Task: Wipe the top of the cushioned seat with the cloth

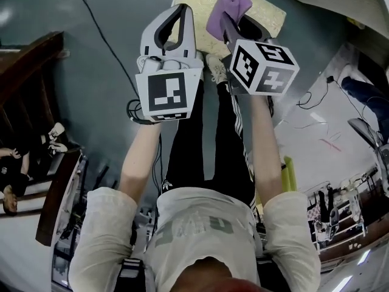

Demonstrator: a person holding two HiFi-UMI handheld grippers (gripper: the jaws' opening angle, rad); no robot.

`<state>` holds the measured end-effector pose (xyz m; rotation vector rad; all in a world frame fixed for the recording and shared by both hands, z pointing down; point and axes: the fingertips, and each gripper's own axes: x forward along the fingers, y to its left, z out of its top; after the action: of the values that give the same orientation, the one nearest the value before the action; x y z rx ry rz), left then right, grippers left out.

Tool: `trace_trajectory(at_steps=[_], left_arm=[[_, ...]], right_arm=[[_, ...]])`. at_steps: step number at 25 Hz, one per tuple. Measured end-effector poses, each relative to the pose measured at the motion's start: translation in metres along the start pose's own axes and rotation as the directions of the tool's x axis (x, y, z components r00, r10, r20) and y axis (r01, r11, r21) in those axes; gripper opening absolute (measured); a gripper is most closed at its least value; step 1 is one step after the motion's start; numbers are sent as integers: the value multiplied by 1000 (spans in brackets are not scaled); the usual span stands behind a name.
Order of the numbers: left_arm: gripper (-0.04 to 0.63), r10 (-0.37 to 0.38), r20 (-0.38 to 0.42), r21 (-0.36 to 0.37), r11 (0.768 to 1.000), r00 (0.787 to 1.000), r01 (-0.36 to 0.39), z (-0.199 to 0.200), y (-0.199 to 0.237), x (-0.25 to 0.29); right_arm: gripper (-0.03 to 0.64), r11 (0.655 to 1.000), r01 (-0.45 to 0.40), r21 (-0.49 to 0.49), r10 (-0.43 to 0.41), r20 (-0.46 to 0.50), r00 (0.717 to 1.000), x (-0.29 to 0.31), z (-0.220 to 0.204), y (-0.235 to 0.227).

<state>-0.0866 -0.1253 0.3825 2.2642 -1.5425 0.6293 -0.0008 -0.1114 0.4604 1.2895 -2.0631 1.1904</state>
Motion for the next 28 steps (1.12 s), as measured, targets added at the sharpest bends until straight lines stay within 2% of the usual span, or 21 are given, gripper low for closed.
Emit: trace_trajectory(at_steps=[3, 7, 13, 23, 28], left_arm=[[6, 3, -16, 1, 1000, 1000, -3, -11, 8, 1], [6, 31, -46, -15, 999, 998, -32, -33, 22, 3], [6, 55, -85, -44, 997, 995, -58, -56, 37, 9], [6, 49, -92, -50, 997, 995, -54, -52, 35, 14], [6, 30, -94, -62, 997, 995, -36, -54, 16, 23]], right_arm=[[92, 996, -70, 57, 74, -55, 996, 48, 3, 9], [92, 986, -124, 113, 136, -105, 985, 111, 6, 18], [92, 982, -119, 149, 147, -194, 970, 181, -1, 21], [91, 988, -83, 127, 110, -225, 968, 189, -2, 15], [91, 995, -51, 90, 71, -226, 972, 172, -12, -9]])
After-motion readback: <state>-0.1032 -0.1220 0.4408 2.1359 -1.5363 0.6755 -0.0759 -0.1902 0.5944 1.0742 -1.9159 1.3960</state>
